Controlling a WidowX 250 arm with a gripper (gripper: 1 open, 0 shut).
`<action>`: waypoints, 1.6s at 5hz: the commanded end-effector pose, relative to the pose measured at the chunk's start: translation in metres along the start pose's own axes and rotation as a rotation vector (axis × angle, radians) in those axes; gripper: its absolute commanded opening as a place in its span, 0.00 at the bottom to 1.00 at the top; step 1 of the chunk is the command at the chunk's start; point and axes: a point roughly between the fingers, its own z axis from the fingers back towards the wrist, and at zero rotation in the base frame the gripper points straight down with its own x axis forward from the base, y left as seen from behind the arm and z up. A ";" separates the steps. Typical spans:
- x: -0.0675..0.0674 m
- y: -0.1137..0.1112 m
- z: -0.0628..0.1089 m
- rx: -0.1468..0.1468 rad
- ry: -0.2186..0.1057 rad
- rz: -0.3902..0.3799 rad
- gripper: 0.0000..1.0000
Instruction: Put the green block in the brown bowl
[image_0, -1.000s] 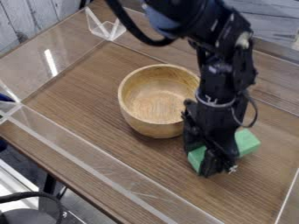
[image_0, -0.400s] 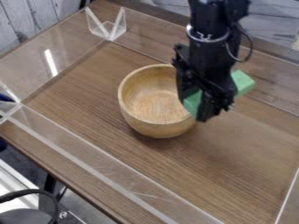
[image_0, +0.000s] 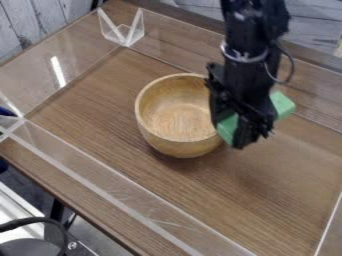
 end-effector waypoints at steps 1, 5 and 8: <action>0.014 -0.014 0.000 0.003 -0.043 -0.047 0.00; 0.016 0.006 0.028 0.062 -0.088 0.012 0.00; 0.006 0.082 0.038 0.084 -0.076 0.201 0.00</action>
